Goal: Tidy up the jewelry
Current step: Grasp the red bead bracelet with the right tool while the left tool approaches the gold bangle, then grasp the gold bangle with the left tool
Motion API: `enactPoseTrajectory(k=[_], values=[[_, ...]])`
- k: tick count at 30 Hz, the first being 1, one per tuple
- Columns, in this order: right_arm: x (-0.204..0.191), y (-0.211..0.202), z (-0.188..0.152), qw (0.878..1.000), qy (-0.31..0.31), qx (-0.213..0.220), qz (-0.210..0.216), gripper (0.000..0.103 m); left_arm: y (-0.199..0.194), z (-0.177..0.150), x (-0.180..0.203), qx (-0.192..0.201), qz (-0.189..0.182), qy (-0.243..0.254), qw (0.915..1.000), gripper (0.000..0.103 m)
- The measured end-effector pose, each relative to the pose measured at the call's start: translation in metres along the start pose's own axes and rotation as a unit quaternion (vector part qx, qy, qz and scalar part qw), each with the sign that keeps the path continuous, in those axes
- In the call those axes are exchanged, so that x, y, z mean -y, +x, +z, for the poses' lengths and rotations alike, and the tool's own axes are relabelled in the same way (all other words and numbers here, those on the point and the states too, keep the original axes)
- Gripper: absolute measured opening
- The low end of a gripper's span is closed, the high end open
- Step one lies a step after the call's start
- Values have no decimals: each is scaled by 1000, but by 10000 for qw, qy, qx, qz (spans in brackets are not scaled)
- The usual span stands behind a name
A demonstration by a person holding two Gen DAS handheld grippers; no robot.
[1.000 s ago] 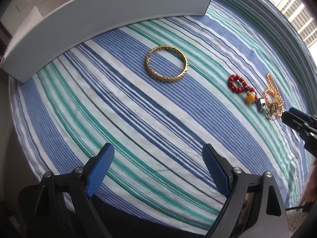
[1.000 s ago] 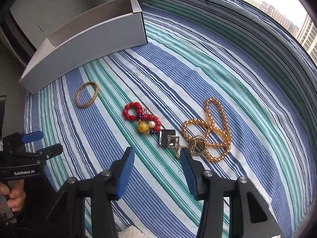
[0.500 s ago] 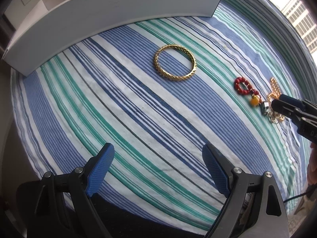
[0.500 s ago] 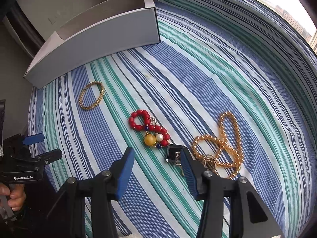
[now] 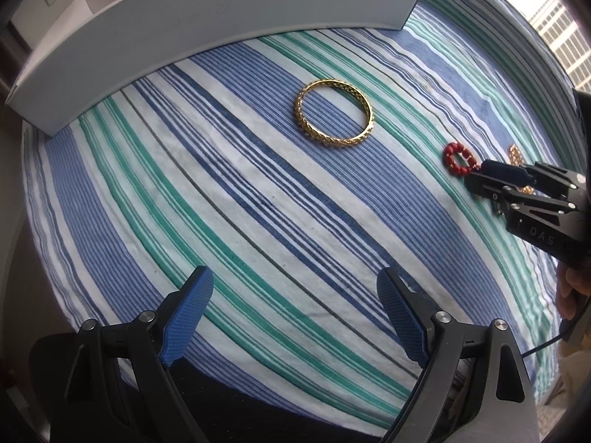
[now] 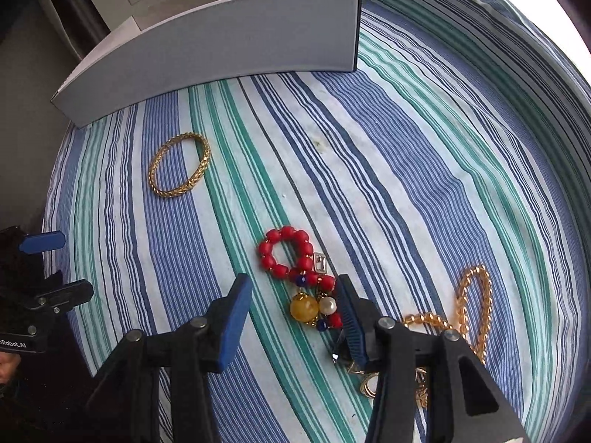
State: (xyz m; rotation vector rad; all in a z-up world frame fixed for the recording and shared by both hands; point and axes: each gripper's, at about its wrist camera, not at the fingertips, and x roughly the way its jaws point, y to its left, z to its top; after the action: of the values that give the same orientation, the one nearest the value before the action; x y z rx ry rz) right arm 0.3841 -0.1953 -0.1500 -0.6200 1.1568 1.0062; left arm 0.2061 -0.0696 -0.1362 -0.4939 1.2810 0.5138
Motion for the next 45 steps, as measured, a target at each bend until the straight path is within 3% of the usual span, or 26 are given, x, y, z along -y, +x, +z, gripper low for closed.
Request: enactPoseTrajectory(k=[3,4,5,9,14,19,23,29,30,34,36,37,38,40,45], values=[[-5,3,1,9995,-192,60,-254,32,-1,0,0,8,-3,-7,10000,91],[-5,3,2,9994,-200,59,-294,15,-1,0,0,3,-4,-14,10000,91],[-4,3,2,9993,-179,42,-323,8,-1,0,0,-4,-3,-21,10000,91],[14,-9,4,9992,390,75,83,8,0,1,-2,-24,5,-53,10000,91],[46,-43,3,9907,1229,378,455,8,5,5,-2,-79,19,-70,9999,91],[75,-65,5,9834,1647,559,520,8,4,21,4,38,130,132,9998,91],[82,-72,11,9820,1714,689,397,8,-2,55,12,415,60,379,9984,91],[77,-67,10,9784,1877,707,500,8,12,92,51,654,94,1098,9918,81],[75,-67,9,9781,1887,705,532,8,19,93,60,605,131,1258,9901,79],[66,-67,8,9778,1870,714,619,8,54,94,77,150,297,1501,9881,49],[63,-69,9,9777,1858,745,635,8,53,94,73,306,194,1316,9906,33],[62,-70,9,9780,1835,758,632,8,52,95,71,320,70,1223,9920,9],[61,-72,10,9785,1811,772,617,8,51,95,68,290,36,1154,9929,2],[60,-74,12,9790,1775,796,609,8,49,96,57,211,-121,889,9957,2],[54,-84,19,9788,1690,923,704,8,12,88,20,461,-665,376,9960,1]])
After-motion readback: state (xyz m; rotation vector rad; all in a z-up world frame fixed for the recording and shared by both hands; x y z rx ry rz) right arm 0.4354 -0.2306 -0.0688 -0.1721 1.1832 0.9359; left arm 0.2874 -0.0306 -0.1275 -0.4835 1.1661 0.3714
